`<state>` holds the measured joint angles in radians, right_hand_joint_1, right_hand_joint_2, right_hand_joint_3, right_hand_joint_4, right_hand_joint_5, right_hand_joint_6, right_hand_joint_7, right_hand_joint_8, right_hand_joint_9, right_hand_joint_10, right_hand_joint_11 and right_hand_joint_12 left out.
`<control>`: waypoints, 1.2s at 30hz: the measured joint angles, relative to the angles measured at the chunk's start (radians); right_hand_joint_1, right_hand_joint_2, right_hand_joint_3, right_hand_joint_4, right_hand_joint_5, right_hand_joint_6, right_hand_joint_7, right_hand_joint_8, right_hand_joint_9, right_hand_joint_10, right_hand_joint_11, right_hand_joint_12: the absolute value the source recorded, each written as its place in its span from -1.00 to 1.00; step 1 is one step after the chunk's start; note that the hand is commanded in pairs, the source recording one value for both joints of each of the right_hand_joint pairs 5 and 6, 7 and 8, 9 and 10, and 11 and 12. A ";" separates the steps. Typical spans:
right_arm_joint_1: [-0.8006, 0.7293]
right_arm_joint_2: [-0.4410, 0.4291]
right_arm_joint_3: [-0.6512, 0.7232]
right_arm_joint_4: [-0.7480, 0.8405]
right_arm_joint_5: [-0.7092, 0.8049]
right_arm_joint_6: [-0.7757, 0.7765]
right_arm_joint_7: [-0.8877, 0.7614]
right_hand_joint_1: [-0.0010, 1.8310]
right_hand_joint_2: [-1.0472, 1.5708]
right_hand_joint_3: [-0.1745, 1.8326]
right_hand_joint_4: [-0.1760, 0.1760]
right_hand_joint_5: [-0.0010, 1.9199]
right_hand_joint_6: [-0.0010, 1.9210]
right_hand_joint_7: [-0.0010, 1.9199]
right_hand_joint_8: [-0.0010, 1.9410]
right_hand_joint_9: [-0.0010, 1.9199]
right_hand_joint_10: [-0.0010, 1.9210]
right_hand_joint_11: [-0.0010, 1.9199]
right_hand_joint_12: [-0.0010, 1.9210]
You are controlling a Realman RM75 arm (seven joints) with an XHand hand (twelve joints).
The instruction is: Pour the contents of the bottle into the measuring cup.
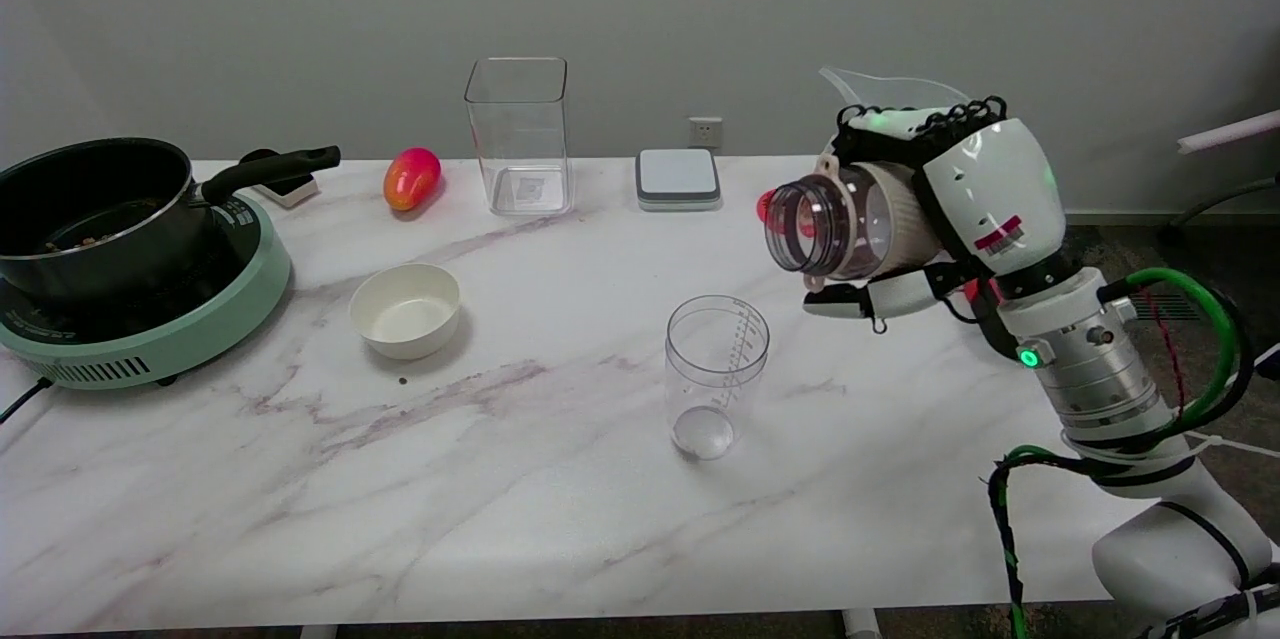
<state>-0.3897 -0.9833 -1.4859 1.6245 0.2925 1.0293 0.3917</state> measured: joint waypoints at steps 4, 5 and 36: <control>0.000 0.003 -0.014 -0.015 -0.026 0.030 -0.012 0.32 1.00 -0.59 0.00 0.94 0.94 0.91 0.89 0.66 0.66 0.45 0.45; 0.000 0.004 -0.018 -0.020 -0.035 0.037 -0.014 0.32 1.00 -0.59 0.00 0.94 0.94 0.91 0.89 0.66 0.66 0.45 0.45; 0.056 0.055 0.086 -0.039 -0.317 0.005 0.045 0.37 0.94 -0.58 0.00 0.95 0.95 0.88 0.86 0.61 0.61 0.41 0.41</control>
<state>-0.3333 -0.9280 -1.4000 1.5854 -0.0241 1.0346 0.4364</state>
